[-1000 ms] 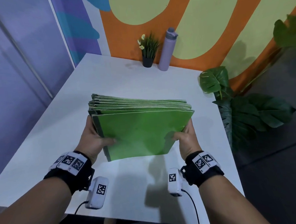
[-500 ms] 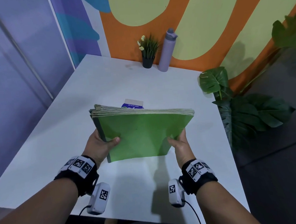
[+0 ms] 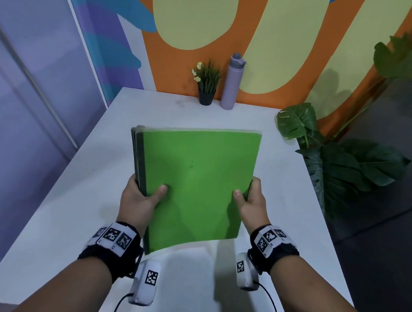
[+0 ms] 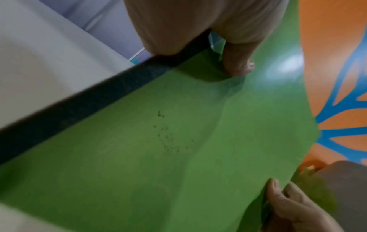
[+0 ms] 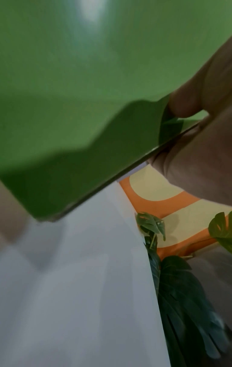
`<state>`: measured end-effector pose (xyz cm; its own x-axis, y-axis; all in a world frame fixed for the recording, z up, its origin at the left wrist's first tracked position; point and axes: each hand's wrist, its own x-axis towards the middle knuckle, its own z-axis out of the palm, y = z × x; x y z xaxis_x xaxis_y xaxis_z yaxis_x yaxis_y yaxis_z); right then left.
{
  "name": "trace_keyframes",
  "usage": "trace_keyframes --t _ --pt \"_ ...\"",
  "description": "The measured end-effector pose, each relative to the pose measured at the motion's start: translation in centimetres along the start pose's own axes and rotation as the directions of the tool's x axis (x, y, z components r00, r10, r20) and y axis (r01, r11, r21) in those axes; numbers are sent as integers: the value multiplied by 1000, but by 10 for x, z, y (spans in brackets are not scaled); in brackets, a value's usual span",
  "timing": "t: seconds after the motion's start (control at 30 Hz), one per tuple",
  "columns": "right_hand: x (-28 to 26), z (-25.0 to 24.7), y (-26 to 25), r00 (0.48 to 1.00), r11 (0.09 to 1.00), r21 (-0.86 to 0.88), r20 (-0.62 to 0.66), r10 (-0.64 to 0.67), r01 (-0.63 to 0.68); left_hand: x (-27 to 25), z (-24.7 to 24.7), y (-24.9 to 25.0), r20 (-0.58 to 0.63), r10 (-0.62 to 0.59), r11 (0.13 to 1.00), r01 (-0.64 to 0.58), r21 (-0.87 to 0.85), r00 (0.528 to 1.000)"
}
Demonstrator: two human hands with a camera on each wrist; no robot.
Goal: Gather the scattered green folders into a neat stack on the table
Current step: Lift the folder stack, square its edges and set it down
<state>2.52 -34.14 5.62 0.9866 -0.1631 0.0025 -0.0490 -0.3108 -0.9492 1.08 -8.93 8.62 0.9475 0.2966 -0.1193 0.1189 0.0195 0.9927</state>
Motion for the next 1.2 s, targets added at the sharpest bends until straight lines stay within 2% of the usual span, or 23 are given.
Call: trace_keyframes --t 0.1,0.17,0.27,0.4,0.53,0.63,0.83,0.9,1.0,1.1,1.13,1.2 --pt "13 -3 -8 998 981 192 -67 1 12 8 -3 20 -31 49 998 -51 -39 998" --pt "17 -6 -11 1000 968 250 -6 17 -15 17 -6 27 -83 22 995 -30 -98 996" --pt "16 -4 -9 989 970 235 144 34 -68 27 -15 29 -140 -48 988 26 -154 989" --pt "10 1 1 979 989 113 190 68 -90 21 -25 16 -59 -20 992 13 -127 998" --pt "6 3 11 968 983 152 243 65 -104 7 -25 1 81 15 992 -5 -125 997" --pt "1 8 23 970 980 161 229 78 -117 2 -27 -7 148 -18 997 30 -76 989" --pt "-8 14 36 981 981 163 182 71 -101 0 -31 -17 141 -54 996 64 -64 988" --pt "-9 15 29 982 984 155 179 57 -85 0 -29 -12 128 -35 994 47 -95 991" --pt "-5 17 19 991 981 169 108 83 -100 10 -28 -6 22 -59 979 63 -196 998" --pt "2 19 14 956 916 277 116 268 -290 20 -28 -1 -79 -154 971 136 -196 985" --pt "3 20 13 934 859 368 156 322 -357 23 -28 -1 -100 -173 956 142 -257 980" --pt "-1 26 11 898 681 587 249 364 -439 26 -28 -3 -103 -234 925 189 -331 967"
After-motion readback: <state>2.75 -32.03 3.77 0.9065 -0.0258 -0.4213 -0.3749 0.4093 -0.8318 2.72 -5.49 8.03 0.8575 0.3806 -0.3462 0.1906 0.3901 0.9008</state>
